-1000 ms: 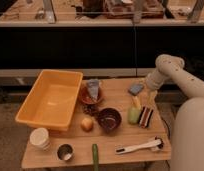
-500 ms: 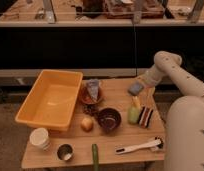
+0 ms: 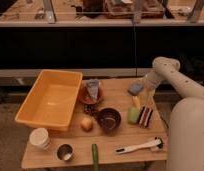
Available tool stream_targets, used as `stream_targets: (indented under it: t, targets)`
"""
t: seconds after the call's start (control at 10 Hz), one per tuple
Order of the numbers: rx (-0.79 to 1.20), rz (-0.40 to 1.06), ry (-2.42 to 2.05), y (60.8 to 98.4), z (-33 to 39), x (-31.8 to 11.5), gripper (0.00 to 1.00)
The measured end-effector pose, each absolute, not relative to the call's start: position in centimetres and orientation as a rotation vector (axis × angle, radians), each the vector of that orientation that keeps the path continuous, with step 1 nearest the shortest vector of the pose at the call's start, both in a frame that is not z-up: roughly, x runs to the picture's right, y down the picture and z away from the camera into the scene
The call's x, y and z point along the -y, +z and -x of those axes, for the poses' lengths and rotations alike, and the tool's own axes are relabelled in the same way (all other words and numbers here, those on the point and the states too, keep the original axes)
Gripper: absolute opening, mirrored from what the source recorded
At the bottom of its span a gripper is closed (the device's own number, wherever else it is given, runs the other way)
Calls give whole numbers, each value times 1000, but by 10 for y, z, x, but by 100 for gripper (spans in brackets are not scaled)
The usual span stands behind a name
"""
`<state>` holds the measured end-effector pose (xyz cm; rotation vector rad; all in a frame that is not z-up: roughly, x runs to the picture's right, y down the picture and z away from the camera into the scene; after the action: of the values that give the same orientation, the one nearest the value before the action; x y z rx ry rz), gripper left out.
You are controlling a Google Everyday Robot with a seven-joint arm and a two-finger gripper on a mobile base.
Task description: Place sponge in metal cup
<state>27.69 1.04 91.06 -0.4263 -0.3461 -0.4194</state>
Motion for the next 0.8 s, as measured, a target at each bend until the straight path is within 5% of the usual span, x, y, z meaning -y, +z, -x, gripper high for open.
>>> stream_targets:
  t: [0.4,0.8]
  targets:
    - [338,435,-446,913,-276,-9,80]
    - [355,450,-591,965,-268,2,80]
